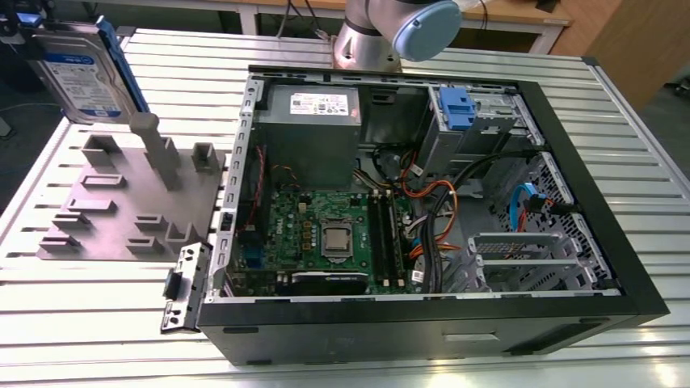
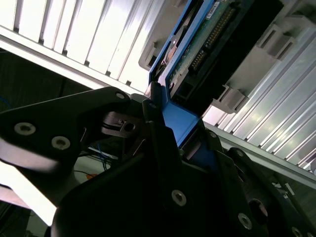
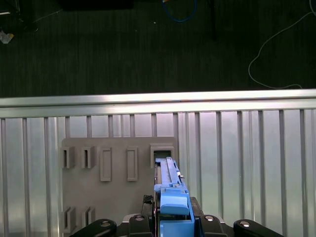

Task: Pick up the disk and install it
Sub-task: 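Pick up the disk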

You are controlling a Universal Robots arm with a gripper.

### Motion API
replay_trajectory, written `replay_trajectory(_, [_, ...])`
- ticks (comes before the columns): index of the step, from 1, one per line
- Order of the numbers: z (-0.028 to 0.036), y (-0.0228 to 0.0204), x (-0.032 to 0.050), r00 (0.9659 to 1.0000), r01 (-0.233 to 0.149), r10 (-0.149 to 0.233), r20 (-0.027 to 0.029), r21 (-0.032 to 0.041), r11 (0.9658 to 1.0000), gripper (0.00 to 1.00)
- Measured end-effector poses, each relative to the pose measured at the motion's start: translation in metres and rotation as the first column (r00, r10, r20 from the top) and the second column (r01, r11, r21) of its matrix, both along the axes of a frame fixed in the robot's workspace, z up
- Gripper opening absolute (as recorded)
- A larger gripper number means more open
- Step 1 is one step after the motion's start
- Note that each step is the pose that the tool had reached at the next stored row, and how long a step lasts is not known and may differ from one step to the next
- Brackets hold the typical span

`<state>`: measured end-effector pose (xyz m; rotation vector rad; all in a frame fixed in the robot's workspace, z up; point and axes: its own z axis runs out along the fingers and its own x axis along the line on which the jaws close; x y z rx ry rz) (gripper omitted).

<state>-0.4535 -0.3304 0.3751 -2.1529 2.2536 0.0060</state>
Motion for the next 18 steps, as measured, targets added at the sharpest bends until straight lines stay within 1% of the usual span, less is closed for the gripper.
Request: replay_trajectory(18, [0.0044,0.0,0.0,1.0,0.0,0.0,0.0,0.0,1.0,0.37])
